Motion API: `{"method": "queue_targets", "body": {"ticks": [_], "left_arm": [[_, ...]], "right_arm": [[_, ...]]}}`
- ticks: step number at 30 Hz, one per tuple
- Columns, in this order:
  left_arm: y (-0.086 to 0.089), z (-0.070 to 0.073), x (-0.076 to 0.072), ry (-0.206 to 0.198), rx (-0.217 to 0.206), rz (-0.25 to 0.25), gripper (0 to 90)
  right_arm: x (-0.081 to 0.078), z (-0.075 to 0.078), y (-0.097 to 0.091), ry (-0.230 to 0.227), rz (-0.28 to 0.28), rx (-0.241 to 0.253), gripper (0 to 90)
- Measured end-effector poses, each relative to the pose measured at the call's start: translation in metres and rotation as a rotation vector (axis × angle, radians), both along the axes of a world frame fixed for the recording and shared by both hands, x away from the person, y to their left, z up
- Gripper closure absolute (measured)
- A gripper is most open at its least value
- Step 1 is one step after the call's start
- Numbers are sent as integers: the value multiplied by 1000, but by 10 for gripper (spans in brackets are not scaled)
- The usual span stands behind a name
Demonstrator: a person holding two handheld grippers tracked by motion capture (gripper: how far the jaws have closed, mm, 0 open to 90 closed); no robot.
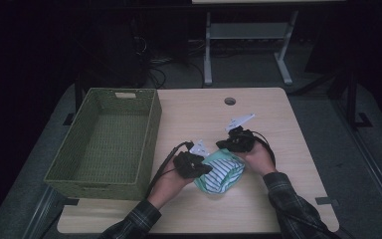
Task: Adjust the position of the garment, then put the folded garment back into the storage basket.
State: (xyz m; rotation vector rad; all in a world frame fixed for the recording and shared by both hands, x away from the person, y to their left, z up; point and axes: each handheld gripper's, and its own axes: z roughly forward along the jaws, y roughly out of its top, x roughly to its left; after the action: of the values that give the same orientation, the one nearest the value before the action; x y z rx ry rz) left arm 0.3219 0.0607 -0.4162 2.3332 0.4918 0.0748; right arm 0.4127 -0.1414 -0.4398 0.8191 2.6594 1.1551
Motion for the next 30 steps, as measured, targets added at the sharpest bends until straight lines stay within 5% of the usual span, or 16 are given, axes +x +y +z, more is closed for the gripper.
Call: {"method": "queue_targets", "body": {"ticks": [11,16,30], "left_arm": [[-29,-11,-28,29,21,-118,896],[-36,-20,-34,45,77,-151,897],[-17,-25,-19,45,127,-81,896]], "right_arm": [[11,-13,9,22,-9,-28,899],[15,-19,3,37,-31,-51,899],[7,-22,-20,37,-45,-49,899]]}}
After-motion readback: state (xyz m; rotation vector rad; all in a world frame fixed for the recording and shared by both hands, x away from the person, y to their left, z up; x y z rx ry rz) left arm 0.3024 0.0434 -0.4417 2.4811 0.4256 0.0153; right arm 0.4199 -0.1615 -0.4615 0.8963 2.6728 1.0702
